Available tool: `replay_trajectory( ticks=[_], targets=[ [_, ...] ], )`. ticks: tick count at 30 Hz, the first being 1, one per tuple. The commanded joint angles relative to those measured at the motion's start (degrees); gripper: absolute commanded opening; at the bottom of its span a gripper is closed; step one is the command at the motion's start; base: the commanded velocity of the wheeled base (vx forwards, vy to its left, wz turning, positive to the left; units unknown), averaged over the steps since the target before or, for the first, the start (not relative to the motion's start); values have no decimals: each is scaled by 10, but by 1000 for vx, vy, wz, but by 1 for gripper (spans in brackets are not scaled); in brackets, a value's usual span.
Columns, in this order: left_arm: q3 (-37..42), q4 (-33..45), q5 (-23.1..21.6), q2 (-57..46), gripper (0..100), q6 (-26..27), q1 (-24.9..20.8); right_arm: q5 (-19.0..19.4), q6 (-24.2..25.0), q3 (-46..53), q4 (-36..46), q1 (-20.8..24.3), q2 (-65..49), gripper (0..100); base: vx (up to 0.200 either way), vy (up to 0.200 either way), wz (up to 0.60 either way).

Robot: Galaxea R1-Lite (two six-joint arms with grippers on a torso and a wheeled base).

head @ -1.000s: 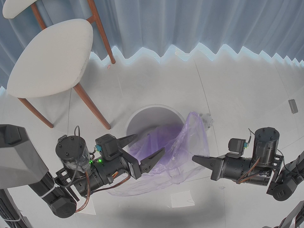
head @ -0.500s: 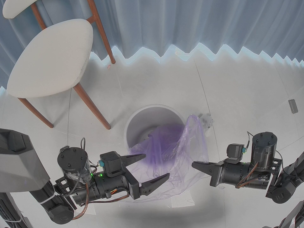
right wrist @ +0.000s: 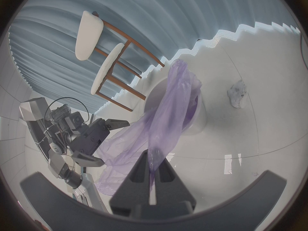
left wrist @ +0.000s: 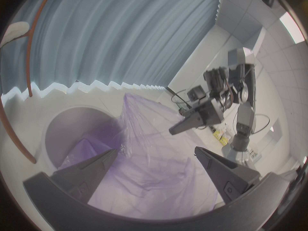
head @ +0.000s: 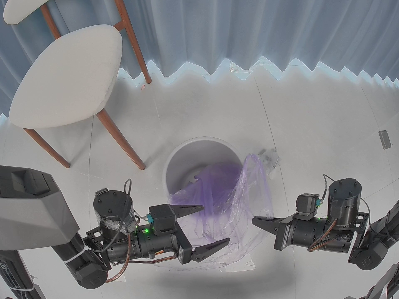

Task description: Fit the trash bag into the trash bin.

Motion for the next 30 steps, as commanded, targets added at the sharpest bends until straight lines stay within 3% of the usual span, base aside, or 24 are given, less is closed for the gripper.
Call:
replay_trajectory(
  ticks=[1, 17, 21, 26, 30],
  targets=[
    [7, 12, 0, 18, 100, 33, 13, -7, 0, 0, 0, 1, 1, 0, 0, 0, 0],
    [38, -4, -7, 12, 100, 61, 55, -8, 3, -2, 0, 0, 5, 0, 0, 0, 0],
    [68, -49, -30, 9, 100, 63, 56, -8, 4, -1, 0, 0, 6, 0, 0, 0, 0],
    [68, -51, -42, -8, 100, 62, 74, -8, 3, -2, -2, -1, 24, 0, 0, 0, 0],
    [88, -51, -108, -24, 100, 68, 80, -8, 3, -6, -2, -1, 25, 0, 0, 0, 0]
  ],
)
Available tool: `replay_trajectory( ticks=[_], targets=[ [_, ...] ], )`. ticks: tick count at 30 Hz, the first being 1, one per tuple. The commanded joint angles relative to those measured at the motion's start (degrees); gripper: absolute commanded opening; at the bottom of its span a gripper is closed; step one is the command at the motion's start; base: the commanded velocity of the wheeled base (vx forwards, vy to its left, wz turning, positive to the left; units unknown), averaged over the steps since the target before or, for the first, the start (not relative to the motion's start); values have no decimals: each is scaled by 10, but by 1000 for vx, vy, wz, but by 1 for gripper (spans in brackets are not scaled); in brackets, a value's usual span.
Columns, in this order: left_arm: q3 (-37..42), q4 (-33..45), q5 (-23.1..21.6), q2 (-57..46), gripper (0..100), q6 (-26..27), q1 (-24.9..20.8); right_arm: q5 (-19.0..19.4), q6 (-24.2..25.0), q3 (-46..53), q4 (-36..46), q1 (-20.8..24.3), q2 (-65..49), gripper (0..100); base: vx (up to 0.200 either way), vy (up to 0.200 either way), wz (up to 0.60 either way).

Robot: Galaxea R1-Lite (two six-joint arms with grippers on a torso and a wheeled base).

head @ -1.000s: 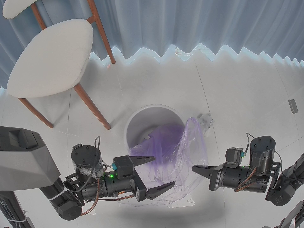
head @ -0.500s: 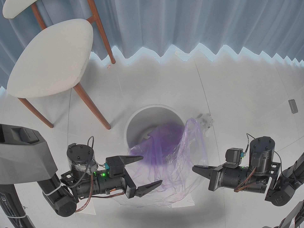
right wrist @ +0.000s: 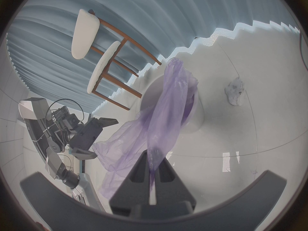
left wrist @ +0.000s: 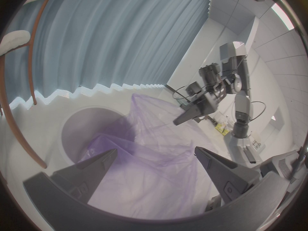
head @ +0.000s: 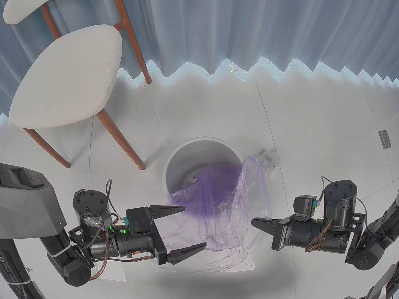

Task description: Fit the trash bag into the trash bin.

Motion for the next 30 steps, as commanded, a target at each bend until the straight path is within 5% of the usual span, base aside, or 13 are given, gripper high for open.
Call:
replay_trajectory(
  ticks=[1, 21, 22, 30],
  targets=[
    [32, 0, -51, -19, 100, 8, 8, 0, 2, -4, -1, 1, 9, 0, 0, 0, 0],
    [12, 13, -69, 42, 100, 83, 31, -1, 2, -6, -1, 2, 8, 0, 0, 0, 0],
    [5, 16, -68, 48, 0, 83, 31, -1, 2, -6, -1, 1, 7, 0, 0, 0, 0],
    [-17, 17, -35, 88, 0, 80, 32, -2, 3, -4, -9, 0, 5, 0, 0, 0, 0]
  ],
)
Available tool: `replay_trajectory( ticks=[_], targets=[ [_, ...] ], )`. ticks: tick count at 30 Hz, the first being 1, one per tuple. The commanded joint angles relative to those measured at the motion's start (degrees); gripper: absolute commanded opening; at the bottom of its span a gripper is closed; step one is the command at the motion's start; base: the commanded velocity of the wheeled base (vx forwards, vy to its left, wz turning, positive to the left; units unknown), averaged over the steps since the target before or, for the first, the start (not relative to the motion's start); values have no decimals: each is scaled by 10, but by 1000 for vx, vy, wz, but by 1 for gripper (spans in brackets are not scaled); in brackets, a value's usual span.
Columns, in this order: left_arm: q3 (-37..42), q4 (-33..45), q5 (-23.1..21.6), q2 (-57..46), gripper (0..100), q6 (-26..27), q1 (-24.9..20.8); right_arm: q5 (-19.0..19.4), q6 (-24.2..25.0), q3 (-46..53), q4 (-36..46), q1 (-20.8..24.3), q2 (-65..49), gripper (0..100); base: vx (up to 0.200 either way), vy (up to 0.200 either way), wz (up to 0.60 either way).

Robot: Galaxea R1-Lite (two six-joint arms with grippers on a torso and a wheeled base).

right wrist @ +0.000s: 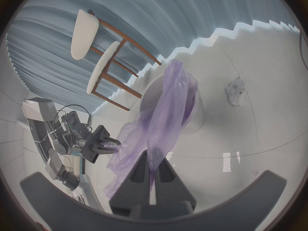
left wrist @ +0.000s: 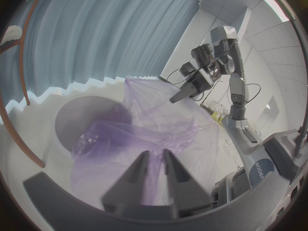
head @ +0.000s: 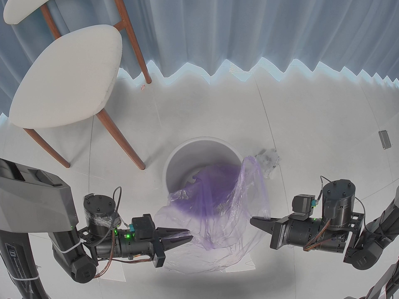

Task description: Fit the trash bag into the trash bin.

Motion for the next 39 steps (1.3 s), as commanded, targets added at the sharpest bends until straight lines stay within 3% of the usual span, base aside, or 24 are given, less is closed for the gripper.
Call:
replay_trajectory(
  ticks=[1, 10, 11, 17, 28, 33, 39],
  targets=[
    [-17, -2, 14, 33, 0, -5, 3, -2, 0, 3, -4, -1, -4, 0, 0, 0, 0],
    [-37, -16, 54, -14, 0, -64, 16, -9, 2, 7, -29, -21, -25, 0, 0, 0, 0],
    [-37, -16, 66, -40, 0, -111, 16, -9, 2, 2, -36, -28, -27, 0, 0, 0, 0],
    [-42, -15, 137, -113, 0, -277, 3, -7, 3, -52, -37, -46, -28, 0, 0, 0, 0],
    [-96, -14, 290, -101, 0, -403, -43, 3, 50, -213, -26, -46, 35, 0, 0, 0, 0],
    [-70, -16, 286, -106, 0, -463, -50, 34, 79, -198, -28, -31, 38, 0, 0, 0, 0],
    [-23, -15, 257, -129, 0, -447, -48, 48, 81, -143, -29, -27, 40, 0, 33, 0, 0]
  ],
)
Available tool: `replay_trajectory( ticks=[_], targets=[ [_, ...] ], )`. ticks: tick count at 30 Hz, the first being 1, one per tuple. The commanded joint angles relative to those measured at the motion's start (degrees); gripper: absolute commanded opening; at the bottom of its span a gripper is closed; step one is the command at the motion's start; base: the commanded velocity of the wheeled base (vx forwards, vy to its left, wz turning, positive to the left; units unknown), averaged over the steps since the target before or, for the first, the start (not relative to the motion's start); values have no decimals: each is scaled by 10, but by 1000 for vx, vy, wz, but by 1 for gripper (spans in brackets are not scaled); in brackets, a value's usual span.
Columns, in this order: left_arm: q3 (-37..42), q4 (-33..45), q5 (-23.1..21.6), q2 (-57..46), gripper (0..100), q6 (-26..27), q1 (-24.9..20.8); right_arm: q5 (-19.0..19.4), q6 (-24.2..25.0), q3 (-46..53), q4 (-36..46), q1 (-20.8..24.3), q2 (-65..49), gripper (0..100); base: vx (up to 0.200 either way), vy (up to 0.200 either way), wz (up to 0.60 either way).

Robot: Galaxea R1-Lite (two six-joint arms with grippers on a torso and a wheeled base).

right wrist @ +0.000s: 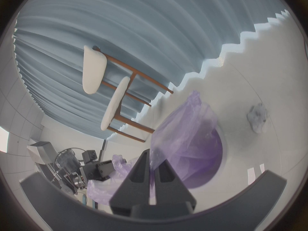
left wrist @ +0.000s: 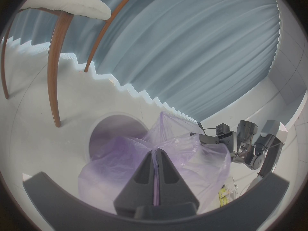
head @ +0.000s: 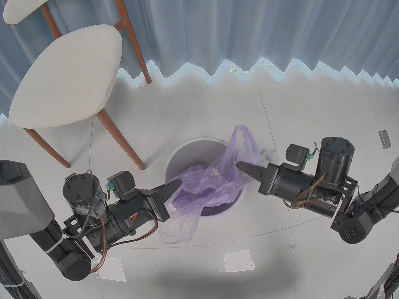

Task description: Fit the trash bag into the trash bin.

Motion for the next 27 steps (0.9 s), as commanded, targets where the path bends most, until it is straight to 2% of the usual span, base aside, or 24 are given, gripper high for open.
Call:
replay_trajectory(
  ticks=[1, 10, 14, 15, 20, 23, 24, 25, 27],
  targets=[
    [35, -1, -28, -24, 0, 14, -1, 6, 0, 37, -1, 4, 11, 0, 200, 0, 0],
    [34, -1, -36, -27, 0, 18, -10, 8, -1, 59, -1, 4, 12, 0, 200, 0, 0],
    [20, -1, -21, -25, 0, 17, -17, 8, -1, 50, -1, 1, 17, 0, 200, 0, 0],
    [0, -1, 22, -22, 0, 12, -28, 8, 0, 40, -2, -2, 20, 0, 0, 0, 0],
    [-13, -2, 154, 6, 0, -46, -94, 9, 2, 23, -1, -1, 16, 0, 0, 0, 0],
    [-6, -2, 210, 11, 0, -102, -115, 21, 2, 1, 4, 3, 23, 0, 0, 0, 0],
    [-5, -2, 212, 12, 0, -106, -116, 22, 2, -1, 4, 3, 23, 0, 0, 0, 0],
    [7, -2, 232, 12, 0, -142, -123, 35, 2, -19, 9, 4, 27, 0, 0, 0, 0],
    [29, -2, 238, 4, 0, -175, -124, 46, 2, -37, 20, 5, 33, 0, 0, 0, 0]
  ],
)
